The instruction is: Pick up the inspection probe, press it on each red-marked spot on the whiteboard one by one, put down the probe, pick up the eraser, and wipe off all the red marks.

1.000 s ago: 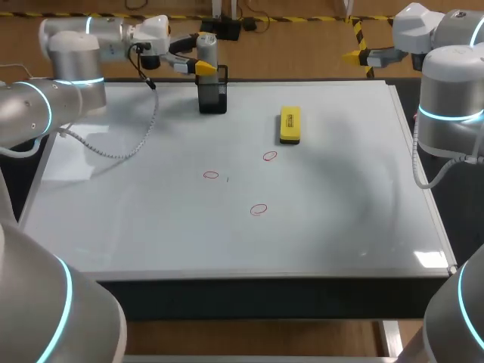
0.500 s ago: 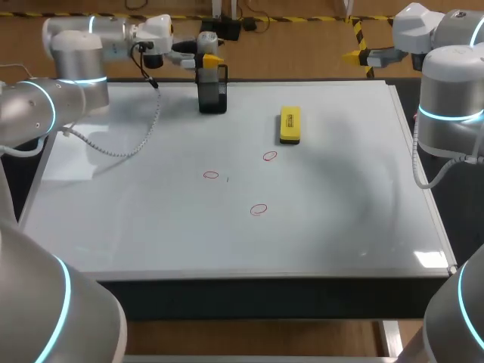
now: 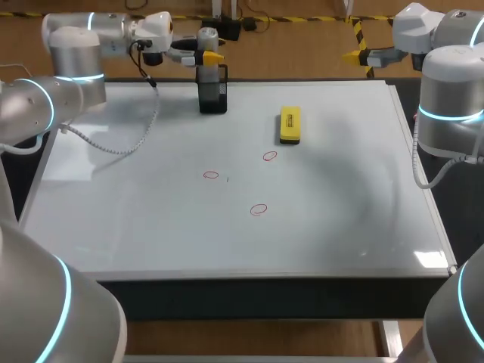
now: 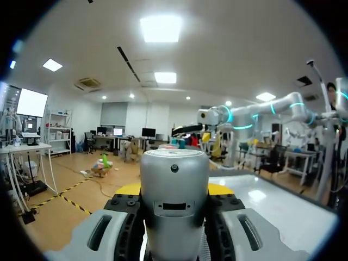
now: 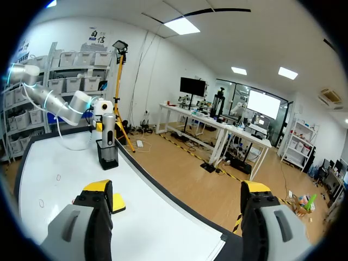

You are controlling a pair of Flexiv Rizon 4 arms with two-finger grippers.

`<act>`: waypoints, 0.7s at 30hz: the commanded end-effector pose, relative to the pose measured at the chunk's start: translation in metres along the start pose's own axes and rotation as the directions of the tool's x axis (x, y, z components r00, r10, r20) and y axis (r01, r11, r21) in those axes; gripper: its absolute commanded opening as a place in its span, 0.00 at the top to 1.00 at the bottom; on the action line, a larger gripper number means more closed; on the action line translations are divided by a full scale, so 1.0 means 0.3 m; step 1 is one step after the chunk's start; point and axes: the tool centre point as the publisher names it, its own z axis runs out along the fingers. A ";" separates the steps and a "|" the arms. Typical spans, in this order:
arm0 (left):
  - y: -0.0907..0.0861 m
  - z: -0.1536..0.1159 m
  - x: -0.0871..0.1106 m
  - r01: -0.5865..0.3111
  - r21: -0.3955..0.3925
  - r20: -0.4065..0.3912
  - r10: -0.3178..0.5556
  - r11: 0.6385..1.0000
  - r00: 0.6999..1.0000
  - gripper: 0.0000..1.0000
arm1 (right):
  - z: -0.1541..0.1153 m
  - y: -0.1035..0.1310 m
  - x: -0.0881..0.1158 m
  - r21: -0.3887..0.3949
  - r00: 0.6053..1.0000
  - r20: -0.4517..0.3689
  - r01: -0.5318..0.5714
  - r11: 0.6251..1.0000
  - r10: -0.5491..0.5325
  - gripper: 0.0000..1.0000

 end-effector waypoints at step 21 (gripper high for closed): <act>-0.282 0.006 0.114 -0.047 -0.020 0.102 0.049 0.999 0.994 1.00 | 0.000 0.000 0.000 0.000 1.000 0.000 0.000 1.000 0.000 0.00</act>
